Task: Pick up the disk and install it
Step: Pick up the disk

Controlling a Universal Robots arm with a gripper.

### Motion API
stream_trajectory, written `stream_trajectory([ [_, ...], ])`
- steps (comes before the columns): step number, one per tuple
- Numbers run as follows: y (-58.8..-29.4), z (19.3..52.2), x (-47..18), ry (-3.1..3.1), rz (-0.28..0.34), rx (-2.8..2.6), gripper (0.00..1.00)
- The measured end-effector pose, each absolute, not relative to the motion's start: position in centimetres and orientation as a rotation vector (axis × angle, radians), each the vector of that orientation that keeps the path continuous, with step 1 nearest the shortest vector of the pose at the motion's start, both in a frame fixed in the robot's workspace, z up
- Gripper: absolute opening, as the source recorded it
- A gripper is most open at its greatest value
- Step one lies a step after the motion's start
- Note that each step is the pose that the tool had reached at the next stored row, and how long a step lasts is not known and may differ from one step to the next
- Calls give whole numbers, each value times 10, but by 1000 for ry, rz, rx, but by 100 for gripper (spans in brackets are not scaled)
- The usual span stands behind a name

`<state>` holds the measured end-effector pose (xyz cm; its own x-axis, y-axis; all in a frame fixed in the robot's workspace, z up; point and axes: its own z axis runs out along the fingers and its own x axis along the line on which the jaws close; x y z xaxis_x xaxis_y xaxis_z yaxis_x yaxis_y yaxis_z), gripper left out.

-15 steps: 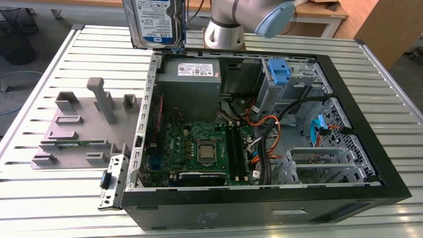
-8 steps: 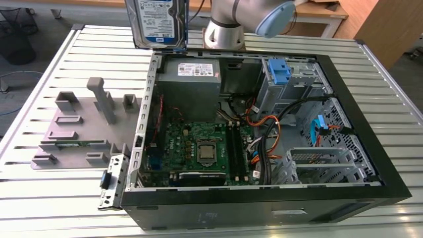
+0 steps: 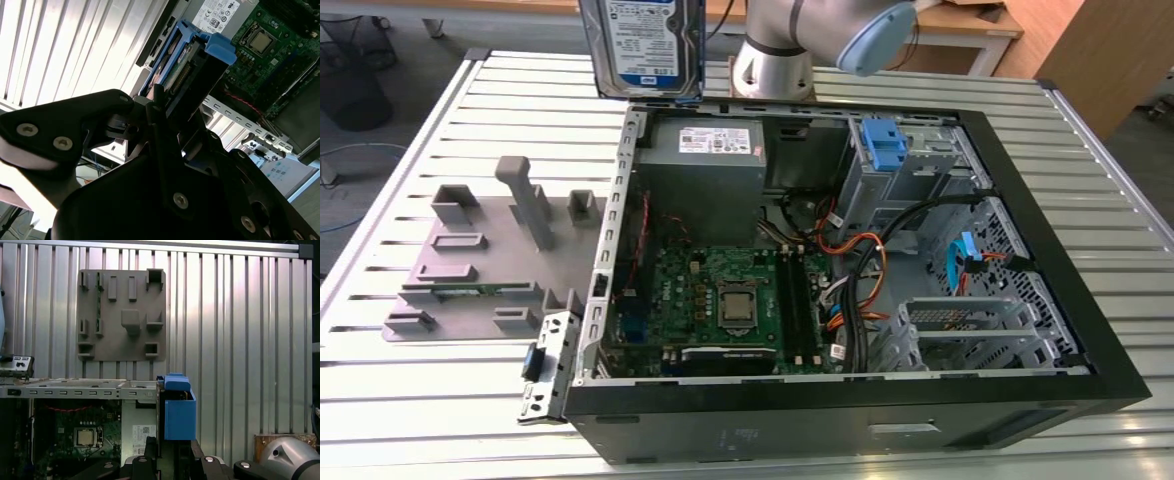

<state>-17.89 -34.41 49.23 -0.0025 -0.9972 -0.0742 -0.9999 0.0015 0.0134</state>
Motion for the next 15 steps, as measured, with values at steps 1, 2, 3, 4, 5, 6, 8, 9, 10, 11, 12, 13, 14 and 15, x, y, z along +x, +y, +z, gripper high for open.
stream_trajectory([
  [1,-344,492,-178,2192,96,-2188,35],
  [2,-344,492,-178,2192,96,-2188,35],
  [3,-344,492,-177,2192,96,-2188,35],
  [4,-344,492,-177,2192,96,-2188,35],
  [5,-344,492,-176,2192,96,-2188,35],
  [6,-344,492,-176,2192,96,-2187,35],
  [8,-344,492,-175,2192,97,-2187,35],
  [9,-344,492,-175,2192,97,-2188,35],
  [10,-344,492,-174,2192,97,-2188,35],
  [11,-344,492,-174,2192,97,-2187,35],
  [12,-344,492,-174,2192,97,-2187,35],
  [13,-344,492,-173,2192,97,-2188,35],
  [14,-344,492,-173,2192,97,-2188,35],
  [15,-344,492,-173,2192,97,-2187,35],
])
